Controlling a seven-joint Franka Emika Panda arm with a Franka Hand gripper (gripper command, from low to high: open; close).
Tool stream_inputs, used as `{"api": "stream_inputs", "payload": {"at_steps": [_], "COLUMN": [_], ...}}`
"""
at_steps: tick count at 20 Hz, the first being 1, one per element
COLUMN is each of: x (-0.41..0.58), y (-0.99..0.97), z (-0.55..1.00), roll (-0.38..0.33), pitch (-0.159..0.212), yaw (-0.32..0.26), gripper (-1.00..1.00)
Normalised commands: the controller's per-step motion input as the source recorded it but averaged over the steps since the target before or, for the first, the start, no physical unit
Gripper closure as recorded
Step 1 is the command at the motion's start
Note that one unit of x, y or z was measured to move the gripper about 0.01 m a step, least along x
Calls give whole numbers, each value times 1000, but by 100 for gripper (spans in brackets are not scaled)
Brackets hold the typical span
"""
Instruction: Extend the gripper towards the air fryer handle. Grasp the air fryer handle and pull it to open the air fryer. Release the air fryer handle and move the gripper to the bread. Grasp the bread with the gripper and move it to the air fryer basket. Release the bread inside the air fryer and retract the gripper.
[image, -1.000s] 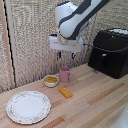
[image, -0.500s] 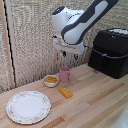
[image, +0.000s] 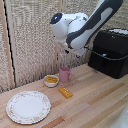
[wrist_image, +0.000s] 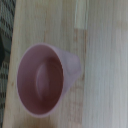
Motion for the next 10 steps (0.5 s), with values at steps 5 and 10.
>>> {"api": "stream_inputs", "payload": {"at_steps": [5,10], "x": [0,-34], "y": [-489,-581], "z": [-146,-182], "roll": [-146,-93], "pitch": [-49,-35], "yaw": [87,28], "gripper": [-100,-100]}}
